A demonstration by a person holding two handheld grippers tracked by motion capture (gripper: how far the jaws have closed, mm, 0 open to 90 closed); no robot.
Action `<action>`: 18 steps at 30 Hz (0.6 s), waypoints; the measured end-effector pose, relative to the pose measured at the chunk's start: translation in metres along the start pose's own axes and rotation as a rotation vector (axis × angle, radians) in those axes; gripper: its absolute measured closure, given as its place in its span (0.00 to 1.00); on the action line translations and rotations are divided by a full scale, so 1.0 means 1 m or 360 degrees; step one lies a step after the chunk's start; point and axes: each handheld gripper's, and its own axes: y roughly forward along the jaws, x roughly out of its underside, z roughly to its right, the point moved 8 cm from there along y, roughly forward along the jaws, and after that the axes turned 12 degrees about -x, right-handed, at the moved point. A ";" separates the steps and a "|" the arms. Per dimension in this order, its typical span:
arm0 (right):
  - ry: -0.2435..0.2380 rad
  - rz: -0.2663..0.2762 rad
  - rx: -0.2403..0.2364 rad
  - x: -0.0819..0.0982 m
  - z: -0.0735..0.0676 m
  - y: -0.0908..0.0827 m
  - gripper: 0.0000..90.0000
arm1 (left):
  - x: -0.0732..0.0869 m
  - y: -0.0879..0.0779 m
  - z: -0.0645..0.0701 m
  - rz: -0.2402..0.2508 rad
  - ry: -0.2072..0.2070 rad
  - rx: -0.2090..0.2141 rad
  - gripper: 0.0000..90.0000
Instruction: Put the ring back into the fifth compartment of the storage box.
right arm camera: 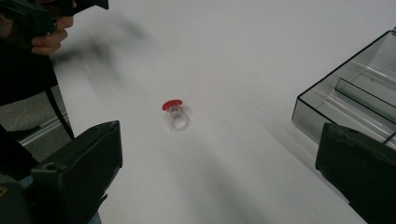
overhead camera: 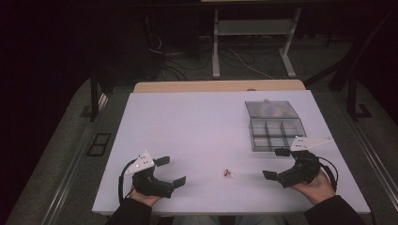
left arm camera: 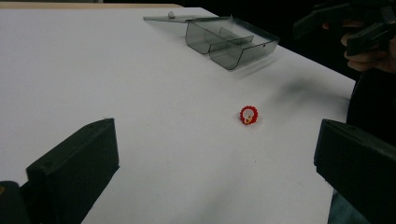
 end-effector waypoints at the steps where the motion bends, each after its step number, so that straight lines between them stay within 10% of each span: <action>1: -0.0012 -0.0016 -0.0006 -0.002 0.000 0.002 0.00 | 0.000 0.000 0.000 -0.0002 0.0000 -0.0002 0.00; 18: -0.0069 -0.0127 -0.0051 -0.016 -0.004 0.026 0.00 | 0.001 0.001 -0.001 -0.0016 0.0009 -0.0008 0.00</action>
